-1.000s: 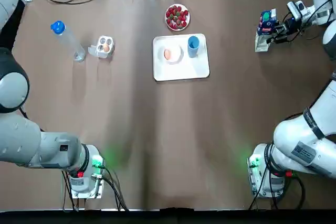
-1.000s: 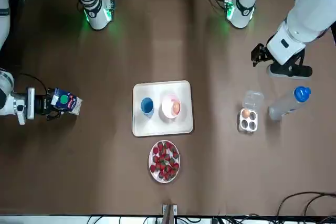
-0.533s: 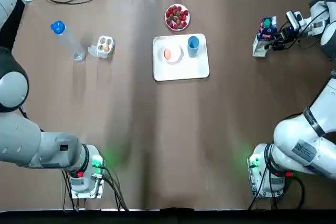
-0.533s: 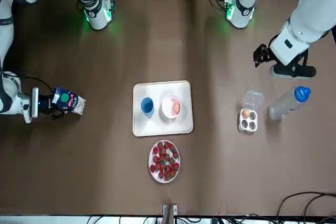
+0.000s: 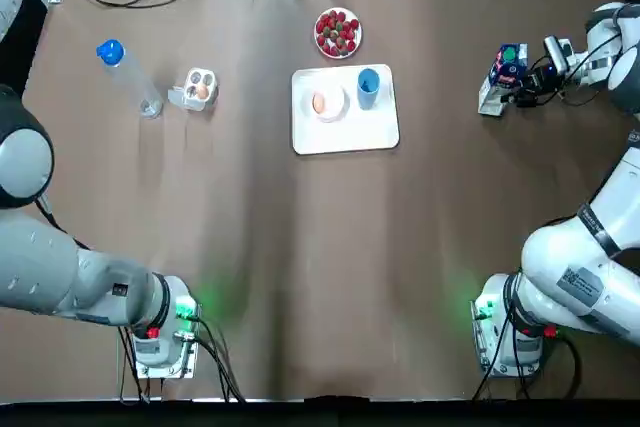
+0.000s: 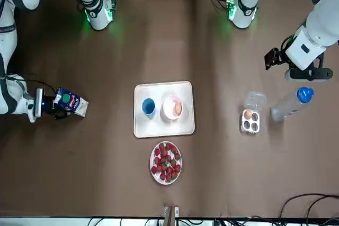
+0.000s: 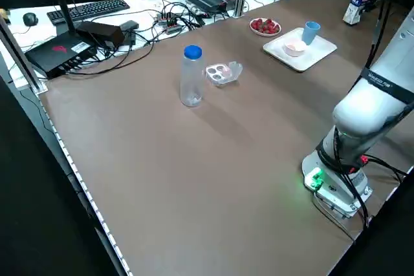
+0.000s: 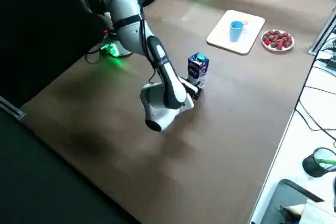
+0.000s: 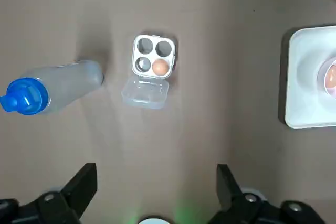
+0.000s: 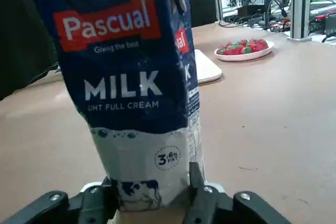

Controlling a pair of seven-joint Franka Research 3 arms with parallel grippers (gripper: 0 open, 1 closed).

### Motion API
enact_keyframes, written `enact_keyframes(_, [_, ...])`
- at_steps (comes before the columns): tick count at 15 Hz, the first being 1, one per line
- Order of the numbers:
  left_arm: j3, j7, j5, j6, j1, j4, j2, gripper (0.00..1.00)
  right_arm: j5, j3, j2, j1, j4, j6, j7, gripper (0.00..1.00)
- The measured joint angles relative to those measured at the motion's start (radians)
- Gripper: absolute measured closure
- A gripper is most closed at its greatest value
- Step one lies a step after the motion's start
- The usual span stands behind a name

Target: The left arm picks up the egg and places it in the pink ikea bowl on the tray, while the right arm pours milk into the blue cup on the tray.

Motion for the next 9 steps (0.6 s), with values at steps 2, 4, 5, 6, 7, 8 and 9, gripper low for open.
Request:
enact_keyframes(2, [0.002, 0.000, 0.000, -0.007, 0.000, -0.001, 0.000, 0.00, 0.009, 0.000, 0.019, -0.002, 0.000, 0.000, -0.029, 0.46])
enact_keyframes(4, [0.004, 0.000, 0.000, -0.015, 0.000, -0.001, 0.000, 0.00, 0.018, 0.000, 0.026, -0.004, 0.000, 0.000, -0.034, 0.46])
enact_keyframes(5, [0.005, 0.000, 0.000, -0.017, 0.000, -0.001, 0.000, 0.00, 0.024, 0.000, 0.029, -0.005, 0.000, 0.000, -0.035, 0.46])
enact_keyframes(6, [0.006, 0.000, 0.000, -0.017, 0.001, -0.001, 0.000, 0.00, 0.028, 0.000, 0.032, -0.007, 0.000, 0.000, -0.037, 0.45])
enact_keyframes(7, [0.007, 0.000, 0.000, -0.017, 0.001, -0.001, 0.000, 0.00, 0.031, 0.000, 0.035, -0.008, 0.000, 0.000, -0.043, 0.45])
enact_keyframes(8, [0.008, 0.001, 0.000, -0.017, 0.001, -0.001, 0.000, 0.00, 0.034, 0.000, 0.039, -0.010, 0.000, 0.000, -0.053, 0.46])
enact_keyframes(9, [0.008, 0.002, 0.000, -0.017, 0.001, -0.001, 0.000, 0.00, 0.037, 0.000, 0.043, -0.012, 0.000, 0.000, -0.061, 0.45])
